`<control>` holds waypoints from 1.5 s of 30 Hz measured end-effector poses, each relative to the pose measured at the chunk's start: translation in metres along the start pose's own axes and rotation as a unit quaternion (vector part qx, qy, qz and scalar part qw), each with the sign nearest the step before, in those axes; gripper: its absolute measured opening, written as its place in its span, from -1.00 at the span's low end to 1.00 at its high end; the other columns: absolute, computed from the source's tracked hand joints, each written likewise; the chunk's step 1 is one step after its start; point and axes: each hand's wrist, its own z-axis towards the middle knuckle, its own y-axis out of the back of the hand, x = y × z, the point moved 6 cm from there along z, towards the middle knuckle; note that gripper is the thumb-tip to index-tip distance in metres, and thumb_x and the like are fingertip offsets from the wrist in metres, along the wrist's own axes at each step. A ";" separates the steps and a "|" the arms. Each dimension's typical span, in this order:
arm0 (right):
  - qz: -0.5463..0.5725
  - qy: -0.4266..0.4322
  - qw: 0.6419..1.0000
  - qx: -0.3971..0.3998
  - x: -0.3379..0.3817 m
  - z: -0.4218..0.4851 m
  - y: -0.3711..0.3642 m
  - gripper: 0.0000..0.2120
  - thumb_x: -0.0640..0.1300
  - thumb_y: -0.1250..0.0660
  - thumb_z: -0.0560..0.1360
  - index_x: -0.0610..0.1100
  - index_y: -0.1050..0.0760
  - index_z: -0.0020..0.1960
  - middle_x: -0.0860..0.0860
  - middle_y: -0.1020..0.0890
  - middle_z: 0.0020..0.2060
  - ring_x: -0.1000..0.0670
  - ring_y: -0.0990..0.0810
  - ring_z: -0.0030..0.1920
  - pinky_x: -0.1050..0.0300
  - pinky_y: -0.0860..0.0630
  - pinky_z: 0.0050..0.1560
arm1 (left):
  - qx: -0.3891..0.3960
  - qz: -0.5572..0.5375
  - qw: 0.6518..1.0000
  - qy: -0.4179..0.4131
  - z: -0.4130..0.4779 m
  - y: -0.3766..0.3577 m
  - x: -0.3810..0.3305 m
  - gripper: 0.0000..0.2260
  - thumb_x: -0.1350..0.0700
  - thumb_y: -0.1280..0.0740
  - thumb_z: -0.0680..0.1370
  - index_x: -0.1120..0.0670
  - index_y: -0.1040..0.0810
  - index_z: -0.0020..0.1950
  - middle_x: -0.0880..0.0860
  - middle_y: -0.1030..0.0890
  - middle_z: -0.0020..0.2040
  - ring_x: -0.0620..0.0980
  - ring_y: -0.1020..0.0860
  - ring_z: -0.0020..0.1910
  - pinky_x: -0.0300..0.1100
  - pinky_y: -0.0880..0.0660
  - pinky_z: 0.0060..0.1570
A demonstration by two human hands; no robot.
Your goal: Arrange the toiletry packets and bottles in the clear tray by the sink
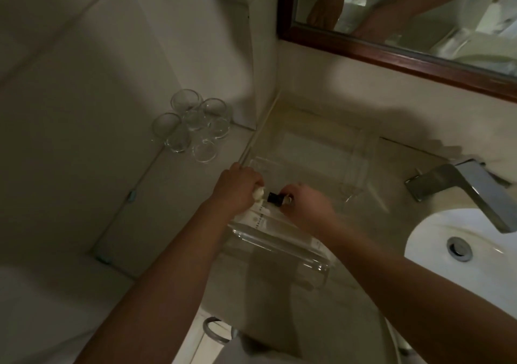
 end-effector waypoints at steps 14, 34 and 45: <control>0.039 -0.026 0.998 -0.029 -0.014 -0.010 0.011 -0.75 -0.07 -0.31 0.46 0.07 -0.54 0.13 -0.02 -0.62 -0.01 -0.07 -0.57 -0.08 0.12 -0.39 -0.24 | -0.070 -0.018 0.997 -0.006 0.013 0.014 -0.004 -0.74 0.08 -0.37 0.44 -0.04 -0.54 0.13 0.00 -0.58 0.09 0.08 -0.42 0.12 -0.03 -0.36 0.02; 0.060 -0.011 0.994 -0.094 -0.011 -0.011 0.025 -0.80 -0.02 -0.35 0.47 0.07 -0.54 0.09 0.04 -0.65 -0.05 -0.05 -0.52 0.00 0.07 -0.46 -0.17 | -0.180 0.028 0.983 -0.013 0.020 -0.003 0.000 -0.69 0.17 -0.40 0.30 0.02 -0.59 0.04 0.03 -0.58 0.06 0.14 -0.44 0.03 -0.02 -0.38 -0.11; 0.004 -0.015 0.996 -0.091 -0.019 -0.010 0.021 -0.76 0.06 -0.37 0.45 0.07 -0.54 0.11 0.00 -0.64 -0.05 -0.08 -0.50 0.01 0.10 -0.34 -0.19 | -0.190 0.006 0.982 -0.023 0.021 -0.003 0.003 -0.69 0.16 -0.41 0.29 0.01 -0.58 0.02 0.02 -0.57 0.07 0.14 -0.43 0.04 -0.07 -0.33 -0.11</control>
